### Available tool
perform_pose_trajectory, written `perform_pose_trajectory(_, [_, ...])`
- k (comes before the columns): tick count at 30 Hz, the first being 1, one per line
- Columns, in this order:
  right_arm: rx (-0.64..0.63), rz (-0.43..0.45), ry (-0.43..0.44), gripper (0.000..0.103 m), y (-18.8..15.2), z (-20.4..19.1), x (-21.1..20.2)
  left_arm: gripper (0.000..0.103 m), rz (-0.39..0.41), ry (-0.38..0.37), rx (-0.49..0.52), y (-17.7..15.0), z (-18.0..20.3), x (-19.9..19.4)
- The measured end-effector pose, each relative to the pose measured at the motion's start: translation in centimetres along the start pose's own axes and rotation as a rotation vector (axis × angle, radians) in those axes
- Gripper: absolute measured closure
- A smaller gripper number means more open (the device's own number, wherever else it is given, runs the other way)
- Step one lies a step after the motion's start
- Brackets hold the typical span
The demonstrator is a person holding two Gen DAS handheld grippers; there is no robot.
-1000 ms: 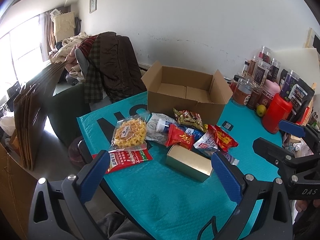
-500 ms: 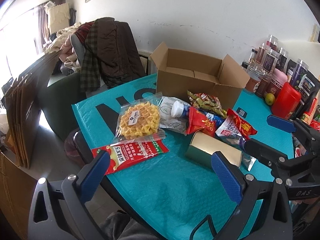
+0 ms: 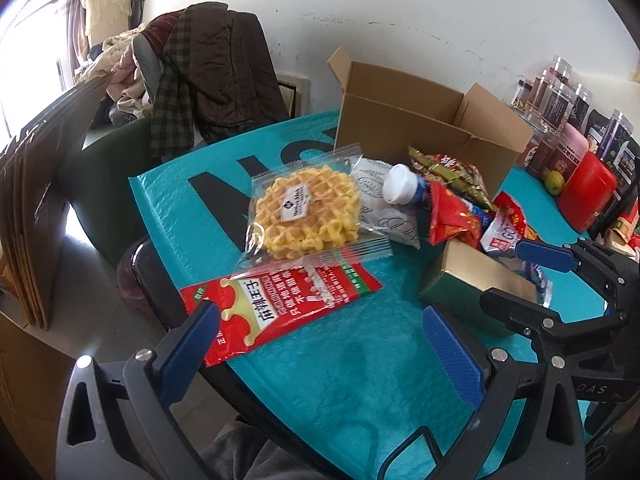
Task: Organize snacks
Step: 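Grasp the waffle pack with the left tool while the right tool grasps the gold box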
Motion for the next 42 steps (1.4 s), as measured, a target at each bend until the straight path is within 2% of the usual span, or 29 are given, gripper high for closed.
perform_pose_trajectory(5, [-0.012,-0.058,-0.007,0.044,-0.3,-0.3,1.8,0.0,0.005,-0.011,-0.031,0.4,-1.7,0.5])
perform_pose_trajectory(7, [-0.031,-0.073,-0.031,0.053,-0.6,-0.4,2.3,0.0,0.017,-0.01,-0.04,0.8,-2.4,0.4])
perform_pose_trajectory(8, [-0.031,-0.071,-0.021,0.057,-0.6,-0.6,2.3,0.0,0.021,-0.011,-0.042,1.1,-2.6,0.3])
perform_pose_trajectory(9, [-0.025,-0.071,-0.012,0.064,-0.6,-0.8,2.2,0.0,0.026,-0.016,-0.044,1.4,-2.8,0.1])
perform_pose_trajectory(10, [-0.019,-0.072,-0.012,0.066,-0.7,-0.8,2.2,0.0,0.031,-0.019,-0.045,1.6,-3.0,0.0])
perform_pose_trajectory(19, [0.038,-0.079,0.0,0.066,-1.3,-0.3,1.7,0.0,0.033,-0.024,-0.015,4.5,-2.8,1.1])
perform_pose_trajectory(24, [0.052,-0.082,-0.001,0.066,-1.4,-0.1,1.8,0.0,-0.002,-0.093,-0.028,6.0,-2.1,2.9])
perform_pose_trajectory(31, [0.061,-0.079,0.011,0.066,-0.9,0.4,2.1,0.0,-0.072,-0.055,-0.028,6.6,-2.0,5.9])
perform_pose_trajectory(38, [0.068,-0.087,0.024,0.065,-0.5,0.3,2.9,0.0,-0.179,-0.084,-0.043,5.8,-1.9,8.9])
perform_pose_trajectory(41, [0.075,-0.097,0.025,0.065,-0.6,0.3,3.4,0.0,-0.159,-0.055,-0.019,6.2,-1.7,9.0])
perform_pose_trajectory(42, [0.077,-0.096,0.025,0.065,-0.5,0.2,3.5,0.013,-0.136,-0.065,-0.02,6.3,-1.7,8.7])
Point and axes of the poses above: each gripper's, at about its wrist camera, not at the fingertips, and x roughly the way its jaws point, z to its right, y to its top, the point moved 9 cm from there along x, roughly the way its jaws point, and after that the axes turned 6 degrees about -z, right-handed, at the moved point
